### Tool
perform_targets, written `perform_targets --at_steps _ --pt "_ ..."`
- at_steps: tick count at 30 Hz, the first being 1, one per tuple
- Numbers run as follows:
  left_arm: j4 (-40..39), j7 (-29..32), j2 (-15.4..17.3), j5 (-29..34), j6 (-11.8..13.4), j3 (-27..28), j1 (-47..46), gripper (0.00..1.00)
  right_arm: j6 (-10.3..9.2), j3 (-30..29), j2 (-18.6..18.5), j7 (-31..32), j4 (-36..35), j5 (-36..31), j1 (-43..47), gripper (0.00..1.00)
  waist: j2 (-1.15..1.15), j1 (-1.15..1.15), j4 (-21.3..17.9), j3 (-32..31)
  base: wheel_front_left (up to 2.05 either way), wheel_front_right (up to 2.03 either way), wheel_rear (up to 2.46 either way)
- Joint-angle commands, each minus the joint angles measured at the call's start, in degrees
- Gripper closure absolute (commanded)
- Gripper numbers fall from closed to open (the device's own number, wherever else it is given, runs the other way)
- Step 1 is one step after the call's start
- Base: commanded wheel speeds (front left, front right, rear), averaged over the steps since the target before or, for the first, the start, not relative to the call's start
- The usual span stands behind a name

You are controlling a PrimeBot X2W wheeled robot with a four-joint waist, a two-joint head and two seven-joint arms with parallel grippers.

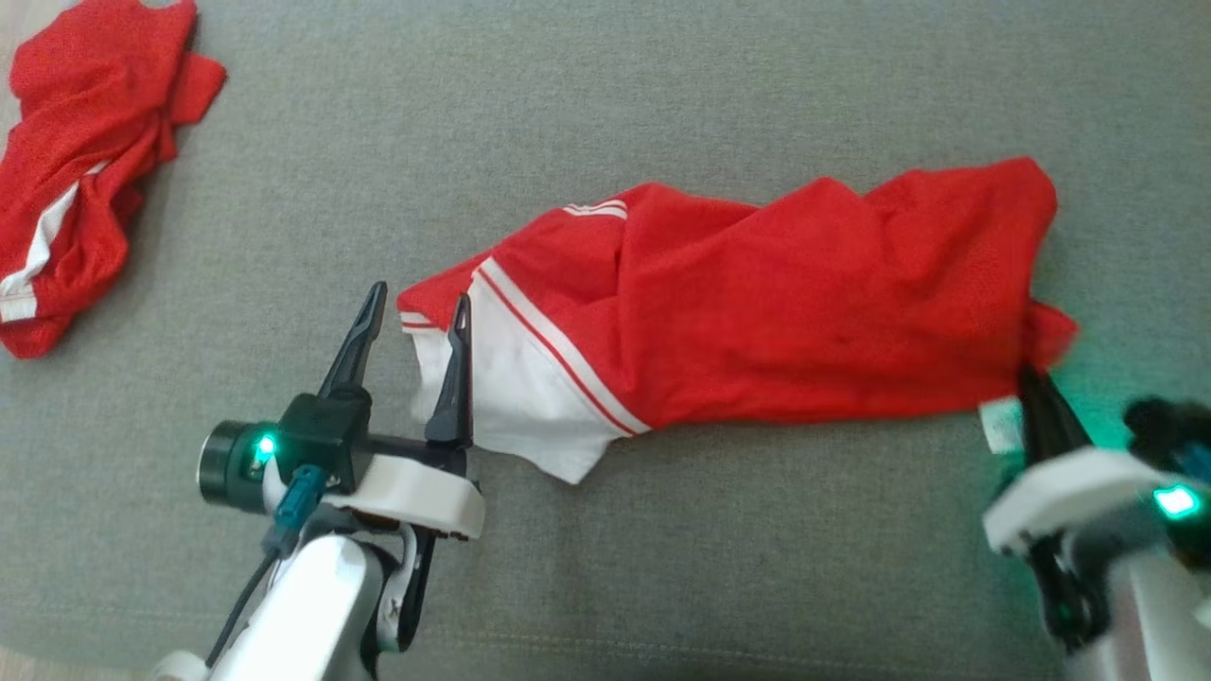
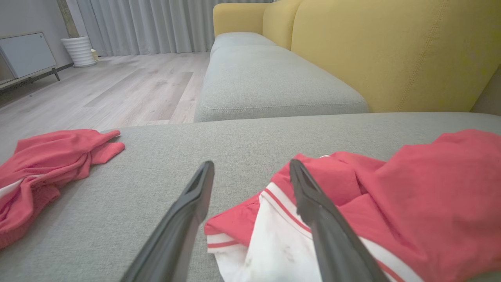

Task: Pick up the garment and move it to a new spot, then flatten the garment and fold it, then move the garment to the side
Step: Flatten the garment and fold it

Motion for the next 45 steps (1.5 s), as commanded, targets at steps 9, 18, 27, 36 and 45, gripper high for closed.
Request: perform_targets --at_steps 9,18,27,36,45 --pt "-1.7 -0.7 1.2 -0.1 0.2 2.3 -1.2 0.00 0.43 -1.3 1.3 3.6 -10.4 4.7 7.3 0.00 0.00 0.00 -1.7 0.0 0.00 0.00 0.00" --pt "-1.5 -0.7 2.2 -1.3 1.0 3.9 0.8 0.00 0.43 -0.6 0.9 0.0 -26.0 -3.5 9.5 0.00 0.00 0.00 -2.5 -2.2 0.00 0.00 0.00" --pt "-1.8 0.1 3.9 -2.5 1.5 4.5 4.7 0.00 0.43 5.6 -1.6 -0.1 -36.0 -6.7 10.6 0.00 0.00 0.00 -3.9 -5.5 0.00 0.00 0.00" --pt "-2.4 1.3 4.7 -3.4 1.1 4.2 5.9 0.00 0.43 7.3 -0.8 0.3 -36.4 -6.1 13.1 0.00 0.00 0.00 -4.3 -6.7 0.00 0.00 0.00" --pt "-2.8 2.7 5.3 -3.3 1.5 3.8 5.8 0.00 0.43 7.2 -0.1 0.2 -35.8 -6.0 13.1 0.00 0.00 0.00 -4.4 -6.7 0.00 0.00 0.00"
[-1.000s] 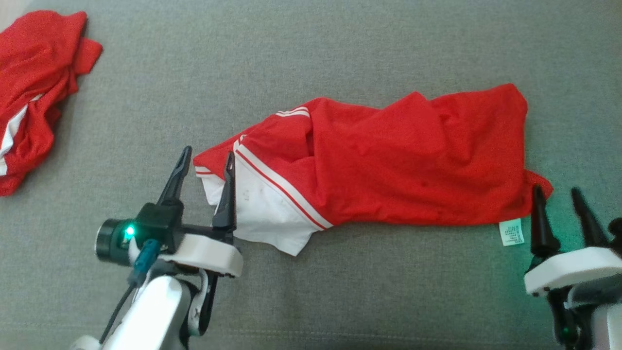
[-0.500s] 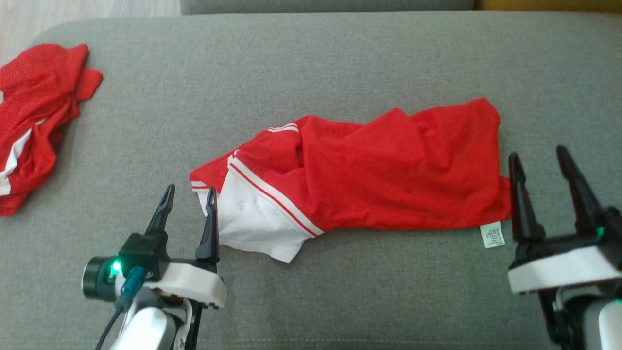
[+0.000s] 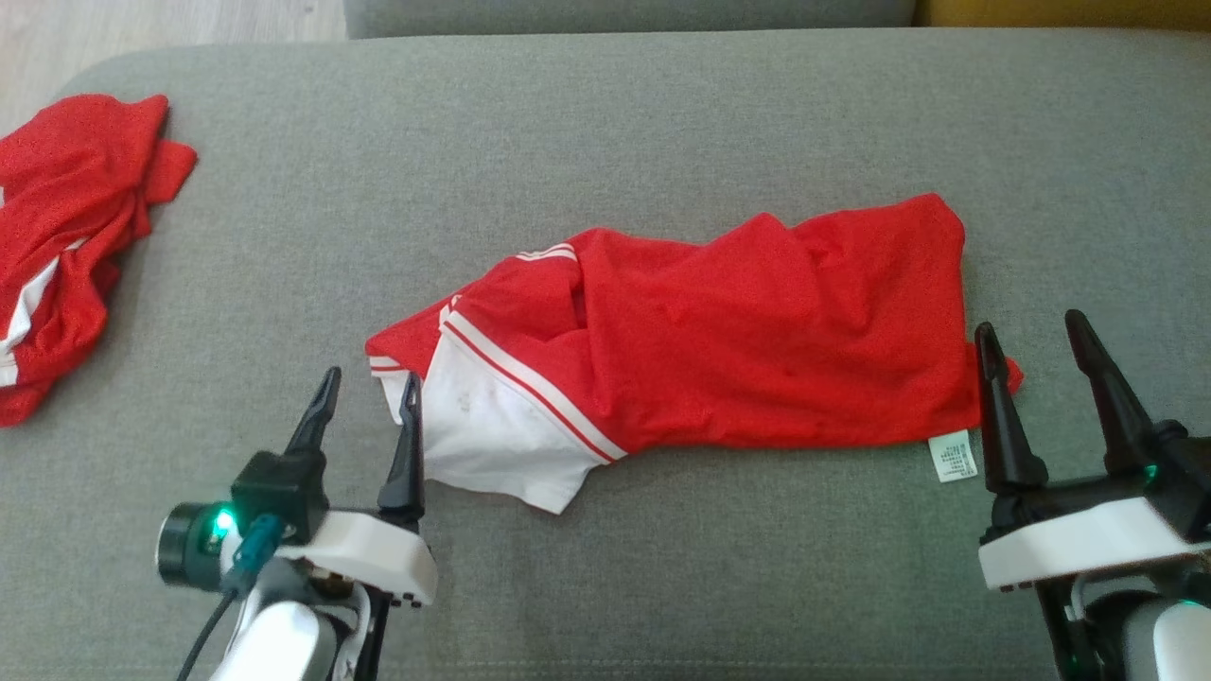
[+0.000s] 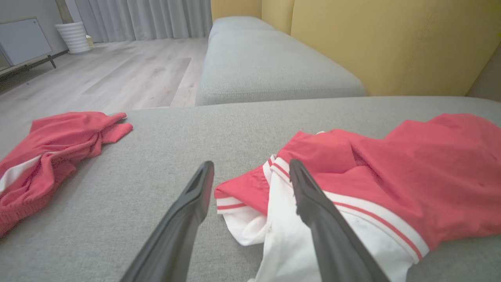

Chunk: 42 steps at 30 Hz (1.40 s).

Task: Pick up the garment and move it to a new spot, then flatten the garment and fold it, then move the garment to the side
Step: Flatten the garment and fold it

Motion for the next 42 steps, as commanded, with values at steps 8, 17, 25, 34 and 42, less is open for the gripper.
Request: perform_targets --at_steps 8,17,25,34,42 --pt "1.0 7.4 1.1 -4.7 -3.4 0.3 -2.7 0.00 0.43 1.9 0.3 -0.2 -0.9 0.4 -1.8 0.00 0.00 0.00 -0.5 1.9 0.00 0.00 0.00" --pt "4.3 11.9 1.8 -8.1 -4.6 1.0 -3.1 0.00 0.43 2.1 0.6 -1.0 0.8 0.8 -2.5 0.00 0.00 0.00 -1.7 3.1 0.00 0.00 0.00" --pt "3.3 12.3 2.3 -8.5 -4.6 0.6 -2.2 1.00 0.43 1.1 0.8 -1.0 2.0 0.8 -2.6 0.00 0.00 0.00 -1.5 3.0 0.00 0.00 0.00" --pt "1.0 11.5 2.4 -8.1 -3.9 0.4 -2.0 1.00 0.43 -1.8 0.1 0.6 8.4 2.0 -3.8 0.00 0.00 0.00 -1.0 3.0 0.00 0.00 0.00" --pt "-0.2 10.7 1.8 -7.3 -4.0 -0.6 -4.1 1.00 0.43 -6.2 -3.5 1.7 27.2 2.7 -11.5 0.00 0.00 0.00 0.5 4.5 0.00 0.00 0.00"
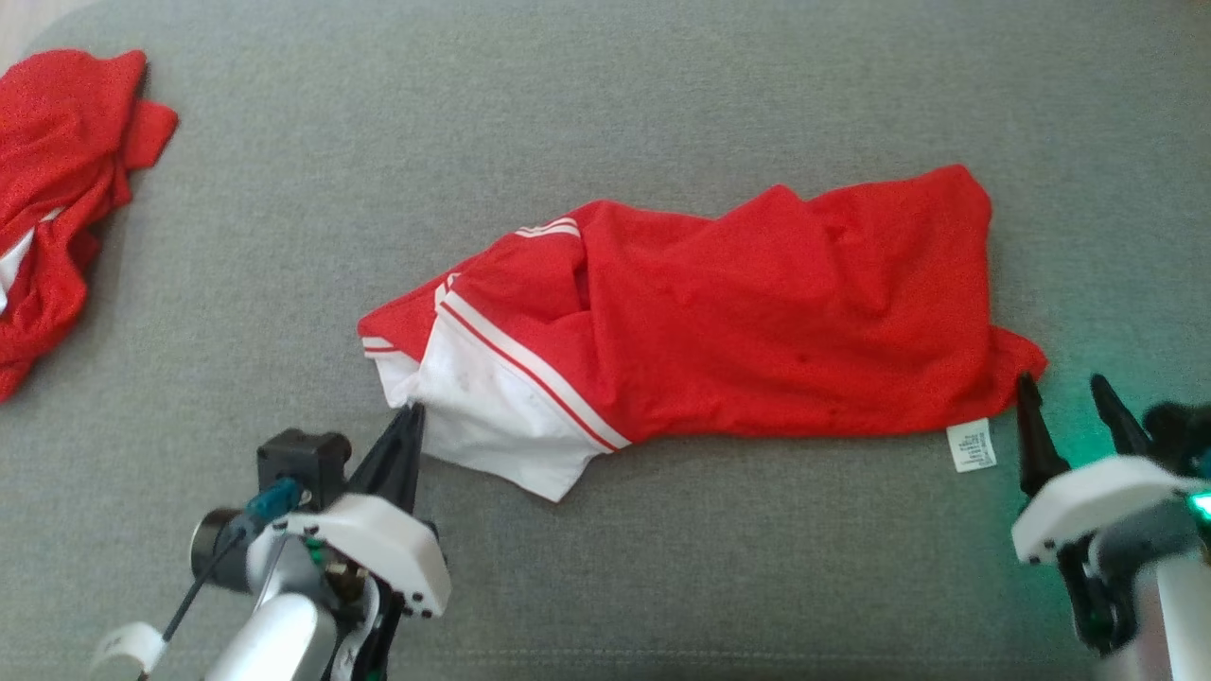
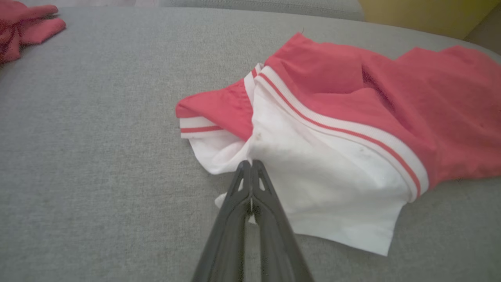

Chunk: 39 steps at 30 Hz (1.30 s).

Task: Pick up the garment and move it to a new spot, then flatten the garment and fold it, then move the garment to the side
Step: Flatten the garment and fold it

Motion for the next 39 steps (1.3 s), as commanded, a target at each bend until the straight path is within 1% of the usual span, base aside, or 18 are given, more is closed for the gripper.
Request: perform_targets --at_steps 1,6,7,8,11,14,17,22,28,33,34,39 --pt "-2.1 -0.9 0.7 0.7 0.1 1.8 -3.1 1.00 0.43 1.2 -1.4 0.1 -0.1 0.1 -2.8 0.00 0.00 0.00 0.4 0.5 0.00 0.00 0.00" --pt "-2.1 -2.6 0.3 1.1 -0.1 1.4 -3.9 1.00 0.43 2.9 -2.1 2.2 8.5 2.1 -6.9 0.00 0.00 0.00 1.2 1.1 0.00 0.00 0.00" --pt "-2.0 -3.0 0.2 1.0 -0.2 1.4 -3.9 1.00 0.43 3.3 -2.1 2.9 9.7 2.6 -7.2 0.33 0.00 0.00 1.3 1.1 0.00 0.00 0.00" --pt "-2.1 -3.5 0.2 1.0 -0.3 1.4 -4.0 1.00 0.43 3.6 -2.3 3.2 10.5 3.2 -7.4 1.00 0.00 0.00 1.5 1.2 0.00 0.00 0.00" --pt "-2.8 -5.3 0.0 0.8 -0.8 1.5 -4.3 1.00 0.43 3.8 -2.6 1.9 10.0 5.0 -7.5 1.00 0.00 0.00 1.9 1.1 0.00 0.00 0.00" --pt "-4.4 -7.2 0.0 0.6 -1.0 2.1 -4.5 1.00 0.43 3.8 -2.9 -0.5 5.8 6.8 -6.8 1.00 0.00 0.00 1.9 0.7 0.00 0.00 0.00" --pt "-7.4 -8.7 0.4 0.5 -1.0 3.0 -4.8 1.00 0.43 3.8 -3.2 -2.2 -1.3 7.8 -5.7 1.00 0.00 0.00 1.4 0.1 0.00 0.00 0.00" --pt "-13.8 -10.1 1.7 1.4 -0.5 4.9 -7.2 1.00 0.43 3.0 -3.6 -2.8 -15.3 8.2 -4.8 1.00 0.00 0.00 0.4 -1.5 0.00 0.00 0.00" --pt "-20.6 -9.6 2.8 3.0 -0.4 7.1 -15.8 1.00 0.43 2.6 -4.4 -2.0 -30.5 7.3 -8.9 1.00 0.00 0.00 -0.1 -4.0 0.00 0.00 0.00" --pt "-22.9 -6.9 2.8 3.8 -1.1 7.8 -25.2 1.00 0.43 1.6 -5.1 0.1 -39.0 6.3 -15.5 1.00 0.00 0.00 -0.3 -6.0 0.00 0.00 0.00" --pt "-23.1 -5.7 2.6 3.9 -1.5 8.1 -29.1 1.00 0.43 1.4 -5.2 1.1 -41.2 5.9 -18.2 1.00 0.00 0.00 -0.5 -6.9 0.00 0.00 0.00" --pt "-22.2 -3.5 2.2 3.9 -1.8 8.4 -35.6 1.00 0.43 1.0 -5.2 3.1 -42.7 6.0 -22.2 1.00 0.00 0.00 -0.9 -8.3 0.00 0.00 0.00"
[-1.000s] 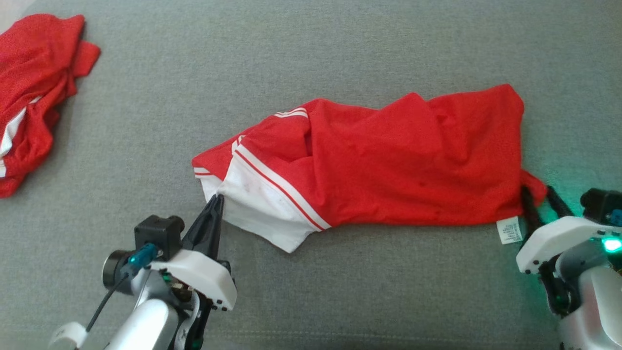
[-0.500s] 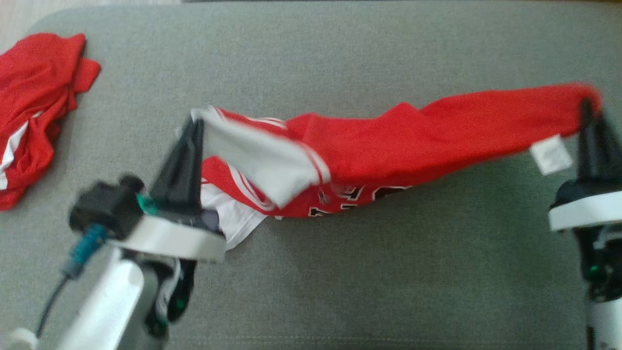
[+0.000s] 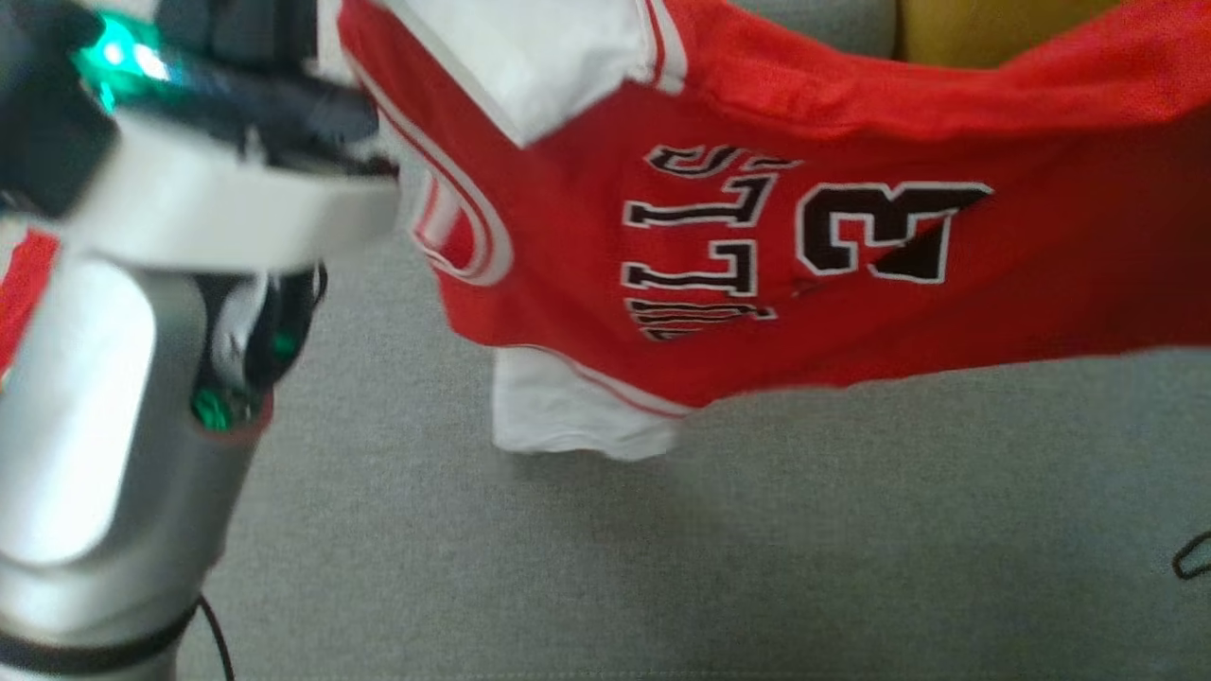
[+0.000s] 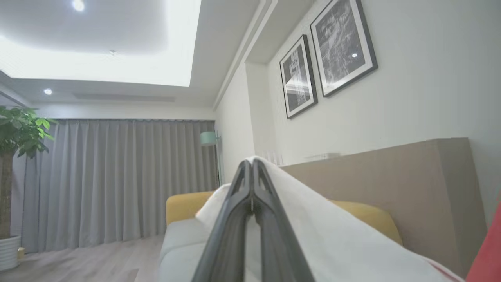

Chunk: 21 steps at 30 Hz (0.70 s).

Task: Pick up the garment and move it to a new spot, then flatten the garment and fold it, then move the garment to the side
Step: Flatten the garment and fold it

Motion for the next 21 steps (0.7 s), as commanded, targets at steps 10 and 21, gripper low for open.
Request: perform_targets --at_steps 10,21 --pt "6.4 1.7 -1.7 -1.3 -1.6 1.8 -11.5 1.00 0.43 1.0 0.8 4.0 1.6 1.5 -3.4 1.00 0.00 0.00 -0.2 -1.2 0.00 0.00 0.00" --pt "31.1 -6.9 -7.0 -2.7 -5.7 1.9 -25.9 1.00 0.43 6.0 2.3 -2.0 25.9 5.9 -19.8 1.00 0.00 0.00 -1.6 3.1 0.00 0.00 0.00"
